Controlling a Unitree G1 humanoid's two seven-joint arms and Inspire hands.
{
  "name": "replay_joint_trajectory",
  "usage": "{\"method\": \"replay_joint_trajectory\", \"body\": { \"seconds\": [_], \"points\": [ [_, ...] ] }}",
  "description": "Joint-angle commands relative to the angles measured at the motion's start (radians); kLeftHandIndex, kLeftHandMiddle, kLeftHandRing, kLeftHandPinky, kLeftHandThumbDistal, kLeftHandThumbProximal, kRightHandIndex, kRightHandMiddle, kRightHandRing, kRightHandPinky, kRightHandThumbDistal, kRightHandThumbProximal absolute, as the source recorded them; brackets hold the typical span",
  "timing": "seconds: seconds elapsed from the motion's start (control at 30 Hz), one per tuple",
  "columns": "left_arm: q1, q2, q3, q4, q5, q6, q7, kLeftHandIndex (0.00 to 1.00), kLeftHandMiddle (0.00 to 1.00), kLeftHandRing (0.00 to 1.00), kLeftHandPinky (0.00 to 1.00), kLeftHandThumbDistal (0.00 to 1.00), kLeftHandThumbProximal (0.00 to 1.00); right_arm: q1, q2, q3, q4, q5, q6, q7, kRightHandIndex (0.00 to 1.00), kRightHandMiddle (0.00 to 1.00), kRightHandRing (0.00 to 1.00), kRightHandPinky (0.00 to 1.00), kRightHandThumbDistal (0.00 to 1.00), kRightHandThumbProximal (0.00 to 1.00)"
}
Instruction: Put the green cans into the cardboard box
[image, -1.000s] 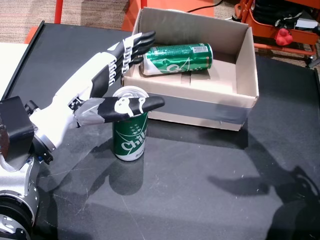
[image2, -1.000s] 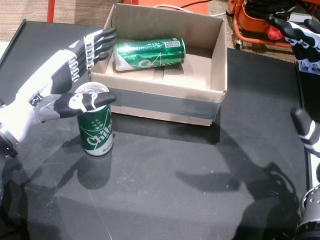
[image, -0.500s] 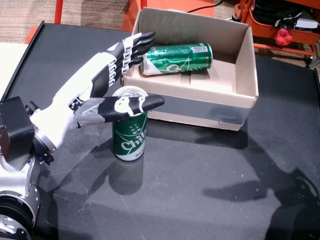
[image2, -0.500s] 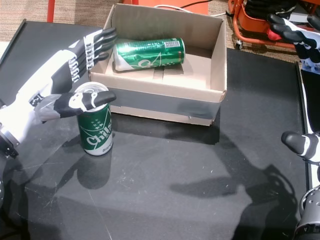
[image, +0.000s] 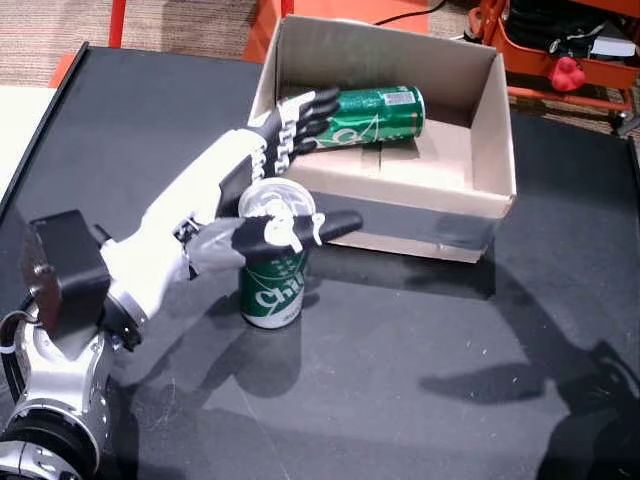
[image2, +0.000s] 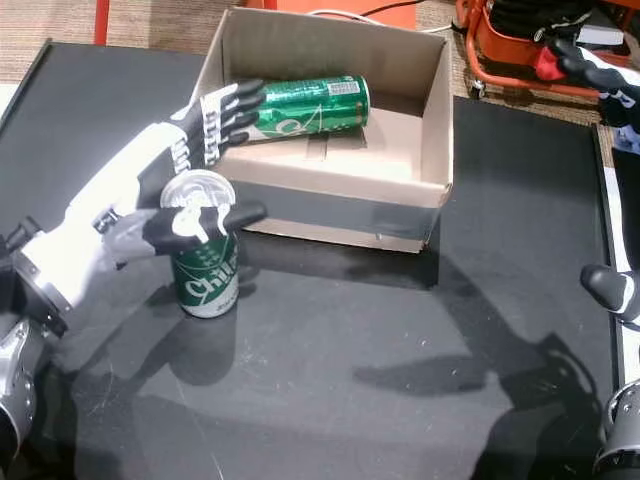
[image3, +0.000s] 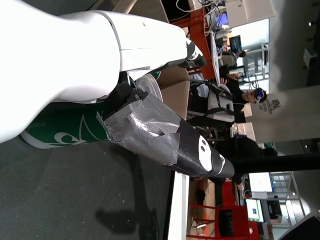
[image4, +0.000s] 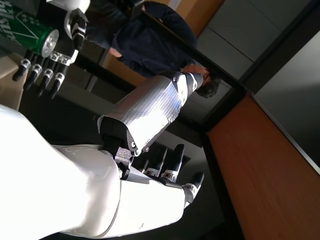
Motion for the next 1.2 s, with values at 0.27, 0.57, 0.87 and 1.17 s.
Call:
{"method": "replay_joint_trajectory", "body": {
  "seconds": [0.27,0.57,0.87,1.17],
  "points": [
    [0.072,-0.005,-0.036,-0.007,0.035,-0.011,0.029,1.00,1.00,1.00,1.00,1.00,0.50,0.015,0.001,0.003,-0.019,0.000,-0.008,0.005,0.85,0.76,0.74,1.00,1.00,0.94],
    [0.107,0.005,-0.057,-0.030,0.039,-0.044,0.048,1.00,1.00,1.00,1.00,1.00,0.49,0.044,0.004,0.004,-0.057,-0.017,-0.007,-0.027,0.91,0.79,0.75,1.00,1.00,0.88],
    [0.106,0.002,-0.063,-0.025,0.035,-0.055,0.045,1.00,1.00,1.00,0.98,1.00,0.45,0.048,-0.005,0.003,-0.048,-0.024,-0.007,-0.029,0.91,0.79,0.75,0.98,1.00,0.90],
    [0.106,0.001,-0.074,-0.019,0.050,-0.065,0.087,1.00,1.00,0.99,0.96,1.00,0.42,0.062,0.009,0.013,-0.057,-0.050,-0.029,-0.069,0.90,0.78,0.76,0.98,1.00,0.96]
  ]
}}
